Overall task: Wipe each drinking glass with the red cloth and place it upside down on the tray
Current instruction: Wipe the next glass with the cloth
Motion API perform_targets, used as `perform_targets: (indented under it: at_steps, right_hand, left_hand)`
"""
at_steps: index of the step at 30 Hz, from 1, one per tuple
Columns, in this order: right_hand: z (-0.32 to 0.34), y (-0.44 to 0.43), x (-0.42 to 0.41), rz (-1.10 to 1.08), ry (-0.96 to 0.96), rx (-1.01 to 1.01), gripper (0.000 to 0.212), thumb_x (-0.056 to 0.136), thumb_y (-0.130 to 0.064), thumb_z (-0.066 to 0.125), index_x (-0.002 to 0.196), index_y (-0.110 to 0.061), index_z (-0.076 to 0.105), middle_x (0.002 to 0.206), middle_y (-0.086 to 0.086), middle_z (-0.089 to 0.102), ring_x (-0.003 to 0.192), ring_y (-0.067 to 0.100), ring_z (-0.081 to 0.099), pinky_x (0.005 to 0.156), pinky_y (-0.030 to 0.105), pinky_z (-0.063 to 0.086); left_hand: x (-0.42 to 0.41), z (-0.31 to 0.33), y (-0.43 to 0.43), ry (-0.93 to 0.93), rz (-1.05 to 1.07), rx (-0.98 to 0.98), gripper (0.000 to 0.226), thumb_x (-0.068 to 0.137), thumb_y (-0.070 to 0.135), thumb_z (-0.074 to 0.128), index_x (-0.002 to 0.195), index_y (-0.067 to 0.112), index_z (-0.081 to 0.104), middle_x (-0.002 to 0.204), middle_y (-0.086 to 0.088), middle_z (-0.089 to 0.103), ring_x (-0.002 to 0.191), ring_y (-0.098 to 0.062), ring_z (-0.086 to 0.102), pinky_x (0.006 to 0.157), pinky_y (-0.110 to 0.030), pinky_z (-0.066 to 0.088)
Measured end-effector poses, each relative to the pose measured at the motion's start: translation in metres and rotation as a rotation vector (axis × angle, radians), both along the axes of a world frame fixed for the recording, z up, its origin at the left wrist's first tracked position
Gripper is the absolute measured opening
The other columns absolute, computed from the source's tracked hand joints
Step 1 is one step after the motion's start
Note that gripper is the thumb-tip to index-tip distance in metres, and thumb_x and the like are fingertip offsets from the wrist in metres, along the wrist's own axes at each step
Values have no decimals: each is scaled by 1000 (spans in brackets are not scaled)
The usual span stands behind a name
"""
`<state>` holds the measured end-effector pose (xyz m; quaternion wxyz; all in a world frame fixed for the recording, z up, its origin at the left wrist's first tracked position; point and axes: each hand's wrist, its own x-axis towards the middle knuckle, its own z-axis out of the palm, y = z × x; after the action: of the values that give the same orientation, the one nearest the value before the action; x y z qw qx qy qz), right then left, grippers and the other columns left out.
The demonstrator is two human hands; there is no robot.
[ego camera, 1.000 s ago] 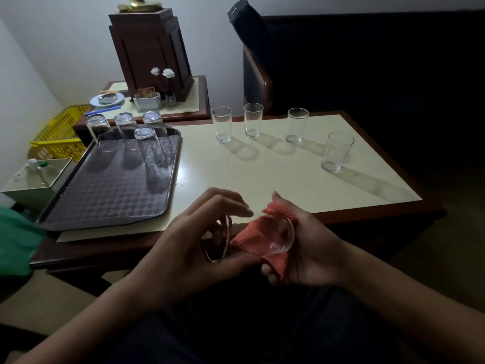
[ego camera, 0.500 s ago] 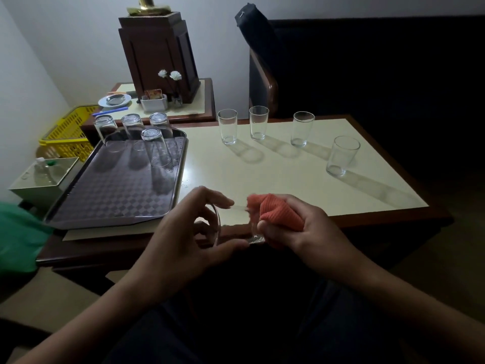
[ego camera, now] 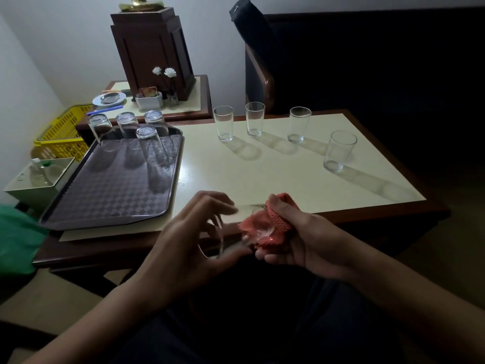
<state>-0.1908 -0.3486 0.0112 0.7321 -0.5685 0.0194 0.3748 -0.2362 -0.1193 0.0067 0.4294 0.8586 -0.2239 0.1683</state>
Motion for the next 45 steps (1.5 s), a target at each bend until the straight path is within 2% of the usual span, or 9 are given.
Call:
perform_targets:
  at_steps: [5,10,13,18,22,25,32,37,45]
  right_hand:
    - [-2,3,-2,-142,-243,24,42,95,-26,72,137,-23,66,136,13,69,117,26,70,96,36,61]
    - [-22,20,-37,88,-1075,-653,96,95,-64,63,167,-46,3,177,-15,-4,164,10,8,131,39,20]
    - [-30,25,-40,50,-1403,-794,83,100,-68,44,169,-37,11,179,-5,-6,165,19,-11,130,57,-1]
    - [-9,11,-5,-249,-847,-401,46,89,-57,62,128,-33,65,138,-3,66,123,12,64,112,46,51]
    - [-6,-4,7,-80,7,75,61,96,-55,64,130,-5,67,130,29,70,112,38,70,103,60,54]
    - [-18,-3,9,-64,148,185,83,100,-70,44,143,-1,59,138,26,68,126,39,67,116,58,45]
    - [-36,22,-4,-95,-255,47,68,101,-68,47,150,-21,55,146,7,67,140,25,60,125,54,34]
    - [-42,25,-13,-59,-456,-49,38,100,-53,66,132,-33,66,127,5,76,124,22,70,112,43,53]
    - [-41,30,19,-263,-573,-320,44,87,-42,84,124,-35,59,111,6,75,93,21,78,82,51,66]
  left_hand:
    - [12,11,-10,993,315,-1072,59,85,44,72,124,6,50,103,-20,70,61,-24,68,57,-33,61]
    - [6,6,-19,1365,56,-1174,66,90,51,71,125,-2,58,85,-17,61,56,-23,60,54,-31,57]
    - [3,7,-18,1366,-65,-1067,57,93,56,63,107,1,67,79,-13,63,55,-20,58,58,-29,50]
    - [1,7,-16,1027,-74,-744,43,79,31,82,110,10,62,100,-20,71,77,-32,68,78,-42,53]
    - [4,1,-9,461,-12,-202,59,68,30,97,118,30,66,114,10,72,103,-8,73,88,-28,58]
    - [10,-12,-6,49,113,259,65,72,55,85,130,37,61,118,36,58,119,22,48,97,-21,42]
    - [17,1,-15,964,87,-682,49,89,25,74,129,0,61,116,-26,74,110,-42,72,93,-44,60]
    - [22,5,-15,1089,91,-1018,44,81,22,81,114,-3,65,106,-22,62,97,-32,67,93,-39,59]
    - [49,-4,20,1040,279,-1166,61,76,30,79,125,-3,63,112,-18,66,110,-34,68,95,-41,60]
